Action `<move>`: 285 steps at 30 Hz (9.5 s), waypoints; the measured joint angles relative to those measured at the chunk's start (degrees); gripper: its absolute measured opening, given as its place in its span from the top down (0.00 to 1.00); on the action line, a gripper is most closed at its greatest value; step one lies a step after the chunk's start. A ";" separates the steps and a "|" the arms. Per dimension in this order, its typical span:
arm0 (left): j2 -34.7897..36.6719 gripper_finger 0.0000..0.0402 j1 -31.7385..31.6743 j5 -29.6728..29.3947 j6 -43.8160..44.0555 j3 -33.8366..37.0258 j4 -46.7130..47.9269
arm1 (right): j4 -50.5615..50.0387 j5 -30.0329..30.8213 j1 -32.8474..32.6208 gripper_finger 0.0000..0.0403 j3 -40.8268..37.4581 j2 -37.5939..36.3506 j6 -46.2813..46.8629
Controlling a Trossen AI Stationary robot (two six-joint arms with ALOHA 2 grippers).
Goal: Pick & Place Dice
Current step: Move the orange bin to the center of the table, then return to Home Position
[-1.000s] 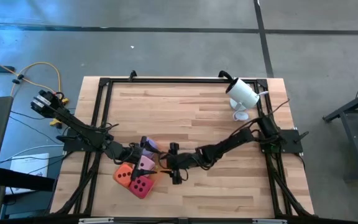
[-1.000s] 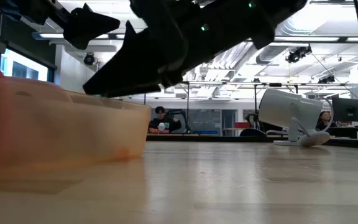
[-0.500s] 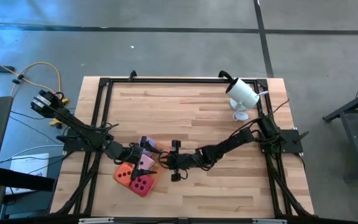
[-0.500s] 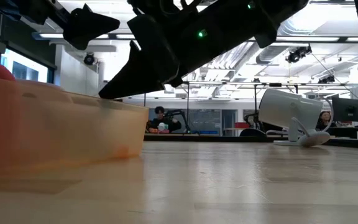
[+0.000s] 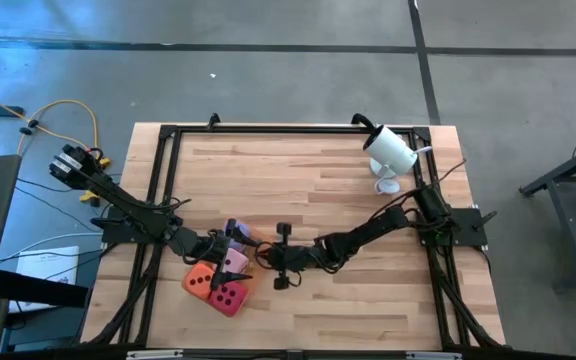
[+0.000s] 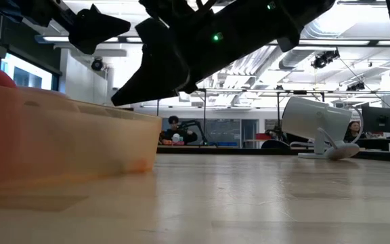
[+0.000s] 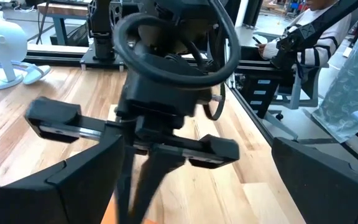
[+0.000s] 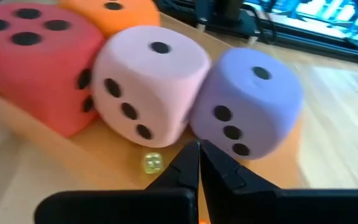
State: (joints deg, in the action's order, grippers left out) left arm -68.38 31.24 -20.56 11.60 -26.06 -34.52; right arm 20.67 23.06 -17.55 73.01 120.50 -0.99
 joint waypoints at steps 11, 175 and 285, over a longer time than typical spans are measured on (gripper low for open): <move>0.00 0.01 0.00 0.00 0.00 0.00 0.00 | -8.94 -2.47 4.45 1.00 0.20 -0.47 11.99; 41.42 0.25 -15.26 12.55 -5.59 14.62 20.90 | -22.93 2.31 2.68 1.00 -70.36 -115.05 8.69; 67.80 0.96 -15.41 14.49 -8.17 25.59 22.23 | -22.58 2.29 2.68 1.00 -70.38 -115.07 8.70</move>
State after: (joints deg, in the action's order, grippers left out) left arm -0.58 15.84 -6.07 3.42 -0.47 -12.30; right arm -1.91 25.36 -14.87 2.63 5.43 7.71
